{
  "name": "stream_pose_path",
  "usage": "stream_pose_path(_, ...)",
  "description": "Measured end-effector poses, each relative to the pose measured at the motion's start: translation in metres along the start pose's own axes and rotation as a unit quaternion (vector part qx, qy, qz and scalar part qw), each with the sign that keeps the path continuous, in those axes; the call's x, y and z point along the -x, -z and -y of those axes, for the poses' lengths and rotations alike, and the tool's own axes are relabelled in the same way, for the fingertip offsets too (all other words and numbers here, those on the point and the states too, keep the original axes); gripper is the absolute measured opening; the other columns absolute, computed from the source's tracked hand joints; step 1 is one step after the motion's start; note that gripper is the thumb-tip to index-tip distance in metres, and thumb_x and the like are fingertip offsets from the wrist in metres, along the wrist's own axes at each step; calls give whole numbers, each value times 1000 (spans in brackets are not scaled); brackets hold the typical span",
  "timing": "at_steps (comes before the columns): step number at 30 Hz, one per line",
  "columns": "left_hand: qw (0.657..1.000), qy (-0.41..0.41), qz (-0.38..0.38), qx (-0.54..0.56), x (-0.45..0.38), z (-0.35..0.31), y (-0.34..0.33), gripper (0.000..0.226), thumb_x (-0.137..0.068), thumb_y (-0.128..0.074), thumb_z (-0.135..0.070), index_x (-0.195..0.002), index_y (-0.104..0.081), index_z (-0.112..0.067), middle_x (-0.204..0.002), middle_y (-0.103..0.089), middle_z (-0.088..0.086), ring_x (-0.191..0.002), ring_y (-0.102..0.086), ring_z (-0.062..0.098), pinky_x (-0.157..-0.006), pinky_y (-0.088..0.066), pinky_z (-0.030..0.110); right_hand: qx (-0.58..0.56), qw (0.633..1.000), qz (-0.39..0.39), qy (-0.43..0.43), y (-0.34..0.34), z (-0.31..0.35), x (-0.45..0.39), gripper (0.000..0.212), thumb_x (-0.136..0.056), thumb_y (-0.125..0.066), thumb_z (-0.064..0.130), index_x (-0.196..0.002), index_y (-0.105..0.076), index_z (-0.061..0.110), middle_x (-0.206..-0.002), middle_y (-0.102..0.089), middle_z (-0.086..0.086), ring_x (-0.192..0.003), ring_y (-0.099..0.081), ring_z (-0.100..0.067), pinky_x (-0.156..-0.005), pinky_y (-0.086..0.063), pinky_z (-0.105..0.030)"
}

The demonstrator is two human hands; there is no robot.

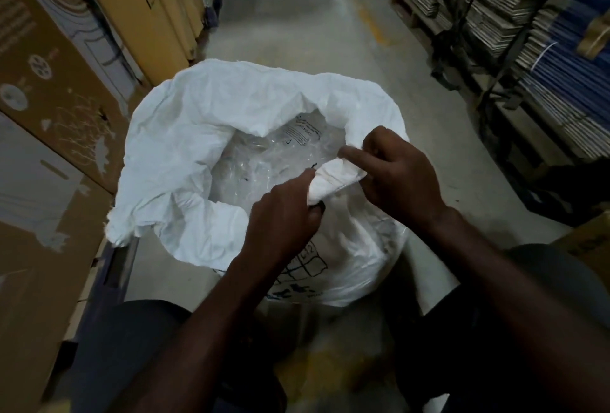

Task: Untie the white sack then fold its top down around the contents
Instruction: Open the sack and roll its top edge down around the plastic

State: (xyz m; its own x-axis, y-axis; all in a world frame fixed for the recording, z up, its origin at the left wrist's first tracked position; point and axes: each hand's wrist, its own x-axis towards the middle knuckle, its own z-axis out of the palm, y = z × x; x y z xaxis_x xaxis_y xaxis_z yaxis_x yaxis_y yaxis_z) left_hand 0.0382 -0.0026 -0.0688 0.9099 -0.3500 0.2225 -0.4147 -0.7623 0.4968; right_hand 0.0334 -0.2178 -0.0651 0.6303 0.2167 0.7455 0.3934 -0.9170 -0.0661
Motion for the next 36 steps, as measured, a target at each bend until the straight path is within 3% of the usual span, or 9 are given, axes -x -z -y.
stream_pose_path(4,995,-29,-79,-55,1,3,-4,40,-99,-54,-12,-133,-59,-33,-108,-71,-9,-91,-71,22,-69,-52,37,-26,993,100,-52,-1,7,-3,41,-82,-77,13,-121,-70,26,-107,-54,-2,-87,-51,-17,-56,-47,-32)
stream_pose_path(6,994,-45,-76,-65,1,5,-6,51,-98,-55,-7,-143,-58,-32,-111,-71,-6,-93,-72,25,-69,-57,42,3,986,163,-31,-1,6,-6,63,-74,-82,24,-133,-63,36,-144,-46,-4,-125,-48,-26,-91,-50,-45)
stream_pose_path(8,991,-84,-60,-85,3,5,-11,55,-94,-58,-2,-142,-60,-29,-107,-69,-5,-92,-68,26,-63,-51,39,59,970,235,19,-1,1,-8,76,-73,-81,34,-143,-55,46,-174,-15,-1,-159,-15,-34,-118,-24,-65)
stream_pose_path(10,985,-118,-45,-118,4,5,-16,53,-90,-62,1,-134,-63,-28,-95,-63,-4,-85,-63,25,-58,-39,33,57,952,295,53,-4,-6,-9,63,-76,-78,44,-137,-60,48,-176,-10,7,-164,1,-29,-120,-4,-76)
stream_pose_path(13,982,-128,-43,-132,-3,8,-15,51,-85,-62,3,-127,-63,-26,-89,-58,-2,-80,-59,26,-53,-44,35,62,943,324,45,-8,-20,-9,37,-79,-66,60,-110,-67,41,-138,-61,16,-153,-37,-18,-119,1,-78)
stream_pose_path(16,982,-126,-49,-132,-13,9,-14,52,-83,-61,4,-124,-64,-28,-91,-61,-3,-83,-59,25,-55,-52,40,85,945,312,49,-6,-41,-8,42,-77,-58,72,-98,-67,36,-86,-65,13,-114,-64,-14,-125,1,-70)
stream_pose_path(22,981,-139,-90,-103,-38,5,-18,48,-84,-62,3,-119,-66,-29,-88,-62,-5,-79,-60,24,-55,-49,37,131,931,325,103,29,-94,-20,40,-85,-42,57,-82,-64,24,-73,-70,-4,-81,-70,-31,-99,-46,-44)
stream_pose_path(30,973,-170,-132,-79,-103,-20,-23,44,-79,-57,5,-112,-70,-21,-80,-59,5,-73,-58,34,-62,-48,45,139,943,296,-69,52,-80,2,43,-92,-38,50,-67,-54,19,-64,-64,-9,-72,-68,-36,-77,-52,-41)
stream_pose_path(36,951,-240,-177,-86,-121,-21,-11,28,-76,-64,3,-98,-66,-15,-75,-55,8,-72,-57,37,-62,-44,49,158,931,238,-226,72,8,20,30,-85,-65,43,-71,-62,17,-61,-64,-8,-68,-64,-37,-63,-30,-31)
